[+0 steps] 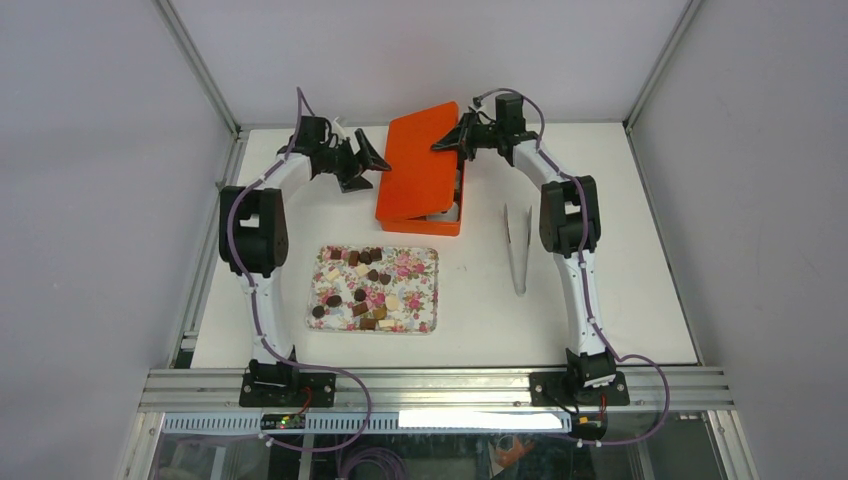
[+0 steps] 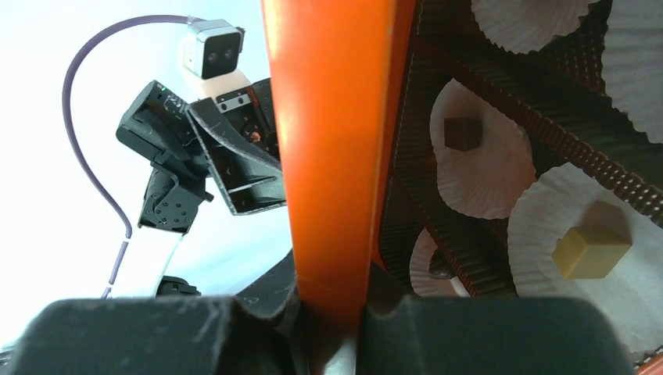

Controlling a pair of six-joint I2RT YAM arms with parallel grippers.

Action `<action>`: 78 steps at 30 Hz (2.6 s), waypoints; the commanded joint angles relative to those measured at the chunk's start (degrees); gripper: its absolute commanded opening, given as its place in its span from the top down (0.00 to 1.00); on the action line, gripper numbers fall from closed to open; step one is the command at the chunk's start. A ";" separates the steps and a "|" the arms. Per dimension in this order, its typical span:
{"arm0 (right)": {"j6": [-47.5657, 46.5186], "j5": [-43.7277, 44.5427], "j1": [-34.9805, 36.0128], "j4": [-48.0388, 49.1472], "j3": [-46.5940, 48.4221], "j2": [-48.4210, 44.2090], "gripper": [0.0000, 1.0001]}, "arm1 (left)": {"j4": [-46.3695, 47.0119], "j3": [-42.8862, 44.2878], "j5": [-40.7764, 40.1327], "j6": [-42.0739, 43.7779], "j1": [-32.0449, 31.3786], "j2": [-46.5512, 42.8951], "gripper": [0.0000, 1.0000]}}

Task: Pack the chocolate

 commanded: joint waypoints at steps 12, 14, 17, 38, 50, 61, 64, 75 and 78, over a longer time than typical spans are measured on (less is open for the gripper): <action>-1.95 2.94 -1.62 -2.08 -4.46 -4.04 0.74 | 4.22 0.18 3.32 -3.08 -1.71 3.15 0.17; -3.74 4.07 -1.88 -4.59 -4.54 -4.80 0.63 | 4.39 0.26 3.20 -3.19 -1.80 3.39 0.18; -6.56 6.50 -2.15 -8.63 -4.41 -6.50 0.44 | 4.48 0.35 3.01 -3.28 -1.97 3.51 0.18; -23.59 26.48 -2.57 -35.24 -1.38 -15.07 0.21 | 4.45 -0.17 1.96 -2.60 -2.84 0.50 0.16; -22.14 17.52 -2.44 -28.88 -6.43 -11.42 0.17 | 3.70 2.14 1.97 -2.93 -4.62 1.64 0.17; -20.13 16.80 -2.54 -24.35 -9.04 -9.41 0.19 | 1.56 5.26 1.10 -1.88 -6.19 3.17 0.17; -20.35 17.15 -2.78 -24.07 -9.84 -9.30 0.22 | 1.25 5.74 1.13 -1.81 -6.24 3.42 0.17; -19.73 16.97 -3.41 -21.74 -12.54 -9.04 0.21 | 0.06 6.04 0.96 -0.81 -6.28 3.38 0.17; -19.75 16.52 -3.41 -21.30 -12.45 -9.09 0.20 | -0.29 6.22 0.21 -0.36 -6.27 3.23 0.16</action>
